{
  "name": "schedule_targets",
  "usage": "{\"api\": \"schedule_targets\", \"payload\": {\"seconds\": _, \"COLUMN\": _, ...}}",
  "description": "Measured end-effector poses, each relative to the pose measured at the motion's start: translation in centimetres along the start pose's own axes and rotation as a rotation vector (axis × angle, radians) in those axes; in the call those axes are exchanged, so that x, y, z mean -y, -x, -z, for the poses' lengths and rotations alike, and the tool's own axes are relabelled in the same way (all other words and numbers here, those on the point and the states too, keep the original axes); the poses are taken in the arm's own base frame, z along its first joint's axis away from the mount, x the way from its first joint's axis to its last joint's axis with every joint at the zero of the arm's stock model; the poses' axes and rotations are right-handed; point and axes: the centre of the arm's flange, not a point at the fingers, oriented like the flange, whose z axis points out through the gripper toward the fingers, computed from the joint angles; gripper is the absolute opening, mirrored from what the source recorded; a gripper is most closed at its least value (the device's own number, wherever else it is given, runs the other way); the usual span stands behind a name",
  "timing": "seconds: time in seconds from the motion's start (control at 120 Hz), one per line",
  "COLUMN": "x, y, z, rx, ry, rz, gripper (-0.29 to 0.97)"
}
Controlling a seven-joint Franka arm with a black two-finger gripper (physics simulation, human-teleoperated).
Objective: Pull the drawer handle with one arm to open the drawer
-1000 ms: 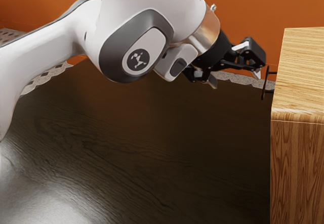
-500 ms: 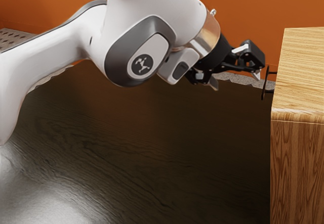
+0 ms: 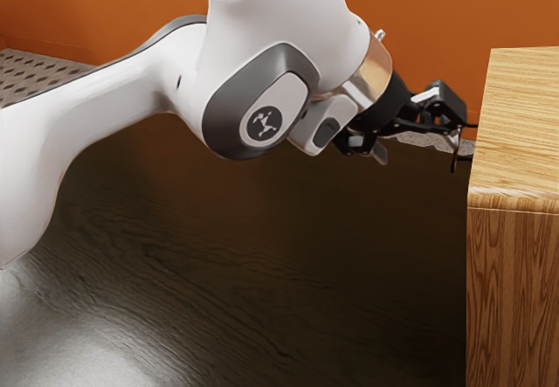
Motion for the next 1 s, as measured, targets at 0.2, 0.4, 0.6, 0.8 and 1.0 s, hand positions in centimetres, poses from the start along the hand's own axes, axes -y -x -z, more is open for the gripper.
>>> {"api": "schedule_targets", "payload": {"seconds": 0.2, "x": -0.7, "y": 0.7, "z": -0.7, "rx": 0.001, "ry": -0.007, "rz": 0.022, "gripper": 0.68}}
{"api": "schedule_targets", "payload": {"seconds": 0.4, "x": -0.7, "y": 0.9, "z": -1.1, "rx": -0.002, "ry": -0.025, "rz": 0.035, "gripper": 0.68}}
{"api": "schedule_targets", "payload": {"seconds": 0.6, "x": -0.7, "y": 1.2, "z": -2.3, "rx": -0.012, "ry": -0.034, "rz": 0.047, "gripper": 0.69}}
{"api": "schedule_targets", "payload": {"seconds": 0.8, "x": -0.7, "y": 1.1, "z": -2.9, "rx": -0.015, "ry": -0.037, "rz": 0.046, "gripper": 0.68}}
{"api": "schedule_targets", "payload": {"seconds": 1.0, "x": -0.8, "y": 1.0, "z": -2.8, "rx": -0.006, "ry": -0.025, "rz": 0.035, "gripper": 0.68}}
